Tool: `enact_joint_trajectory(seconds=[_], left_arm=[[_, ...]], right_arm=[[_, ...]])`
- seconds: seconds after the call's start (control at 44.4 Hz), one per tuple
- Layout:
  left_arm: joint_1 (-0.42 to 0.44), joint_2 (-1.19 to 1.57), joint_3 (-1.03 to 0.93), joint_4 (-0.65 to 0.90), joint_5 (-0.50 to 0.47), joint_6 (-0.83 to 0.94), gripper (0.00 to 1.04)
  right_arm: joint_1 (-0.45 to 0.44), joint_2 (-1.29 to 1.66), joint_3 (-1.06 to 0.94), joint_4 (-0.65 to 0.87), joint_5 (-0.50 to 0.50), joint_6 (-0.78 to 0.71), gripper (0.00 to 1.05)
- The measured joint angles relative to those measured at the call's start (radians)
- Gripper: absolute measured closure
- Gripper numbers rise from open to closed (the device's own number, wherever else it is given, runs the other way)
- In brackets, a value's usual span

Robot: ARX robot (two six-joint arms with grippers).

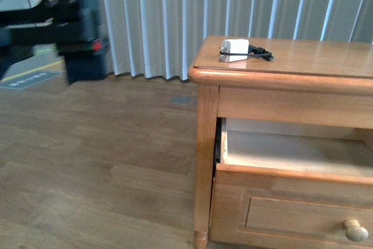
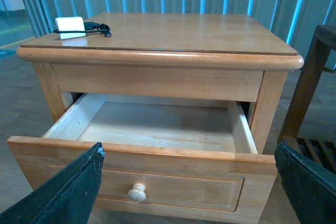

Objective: Put charger into drawer

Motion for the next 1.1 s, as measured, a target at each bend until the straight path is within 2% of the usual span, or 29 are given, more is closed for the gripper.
enact_joint_trajectory(seconds=[0.361,0.856,0.946,0.969,1.104], left_arm=[[-0.084,0.480,0.530,-0.106,0.132,0.042,0.06],[-0.109,0.972,1.204,-0.312,0.187,-0.021,0.06],[-0.116,1.006,1.238,-0.324,0.194,-0.016,0.06],[-0.117,1.011,1.244,-0.325,0.194,-0.017,0.08],[-0.121,1.015,1.261,-0.332,0.207,-0.020,0.35]], right_arm=[[0.000,0.000,0.000,0.000,0.000,0.000,0.08],[0.000,0.000,0.000,0.000,0.000,0.000,0.08],[0.000,0.000,0.000,0.000,0.000,0.000,0.08],[0.000,0.000,0.000,0.000,0.000,0.000,0.08],[0.000,0.000,0.000,0.000,0.000,0.000,0.08]])
